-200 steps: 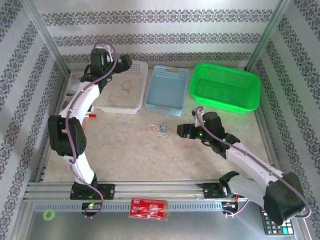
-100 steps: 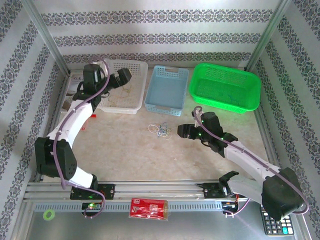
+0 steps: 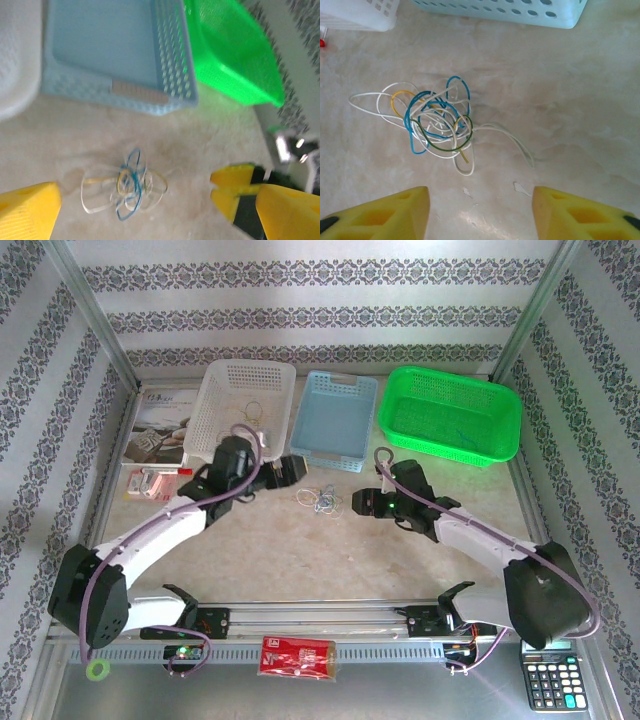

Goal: Untangle the cables

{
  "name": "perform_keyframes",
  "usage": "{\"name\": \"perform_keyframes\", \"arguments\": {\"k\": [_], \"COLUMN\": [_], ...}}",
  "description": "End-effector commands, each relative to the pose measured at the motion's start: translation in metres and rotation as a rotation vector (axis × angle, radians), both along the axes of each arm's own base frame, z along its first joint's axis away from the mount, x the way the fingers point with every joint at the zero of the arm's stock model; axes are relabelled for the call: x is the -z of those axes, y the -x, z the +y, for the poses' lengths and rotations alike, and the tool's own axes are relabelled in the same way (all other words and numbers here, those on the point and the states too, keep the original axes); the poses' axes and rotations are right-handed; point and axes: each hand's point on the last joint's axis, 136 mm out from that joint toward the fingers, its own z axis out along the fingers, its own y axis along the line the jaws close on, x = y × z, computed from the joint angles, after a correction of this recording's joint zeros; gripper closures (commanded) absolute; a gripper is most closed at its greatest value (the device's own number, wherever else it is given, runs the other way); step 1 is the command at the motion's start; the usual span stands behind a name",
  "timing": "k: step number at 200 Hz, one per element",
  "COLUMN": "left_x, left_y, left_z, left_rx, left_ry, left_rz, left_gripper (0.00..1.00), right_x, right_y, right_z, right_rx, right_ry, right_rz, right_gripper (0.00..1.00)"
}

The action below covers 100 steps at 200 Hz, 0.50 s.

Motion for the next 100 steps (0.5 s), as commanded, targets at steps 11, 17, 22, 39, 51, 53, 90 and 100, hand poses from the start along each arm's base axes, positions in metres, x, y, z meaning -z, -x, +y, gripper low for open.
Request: {"name": "perform_keyframes", "arguments": {"k": [11,17,22,39,51,53,90,100], "left_x": [0.034,0.039,0.043,0.051,0.054,0.056,0.07,0.076], "left_y": [0.008,0.009,0.01,0.008,0.005,0.005,-0.004,-0.005], "left_z": [-0.013,-0.015,-0.017,-0.022,-0.024,-0.024,-0.02,-0.018], "left_rx": [-0.019,-0.014,-0.008,0.003,0.002,0.003,-0.011,-0.011], "left_ry": [-0.064,-0.075,-0.082,-0.102,-0.129,-0.136,-0.247,-0.272], "left_rz": [0.032,0.038,0.045,0.057,0.06,0.062,0.081,0.096], "left_gripper": [0.0,0.0,0.0,0.0,0.0,0.0,0.0,0.0], "right_x": [-0.011,-0.012,-0.011,-0.011,-0.01,-0.01,-0.01,-0.01], "right_y": [-0.011,-0.012,-0.012,-0.013,-0.014,-0.014,-0.018,-0.019], "right_z": [0.017,0.02,0.022,0.028,0.031,0.032,0.043,0.047], "right_rx": [-0.02,-0.025,-0.027,-0.033,-0.036,-0.037,-0.05,-0.057], "right_ry": [-0.091,-0.099,-0.105,-0.123,-0.131,-0.133,-0.165,-0.171], "right_rz": [0.0,0.002,0.004,0.011,0.014,0.015,0.022,0.023], "right_gripper": [0.54,0.56,0.57,0.61,0.62,0.62,0.63,0.63]}}
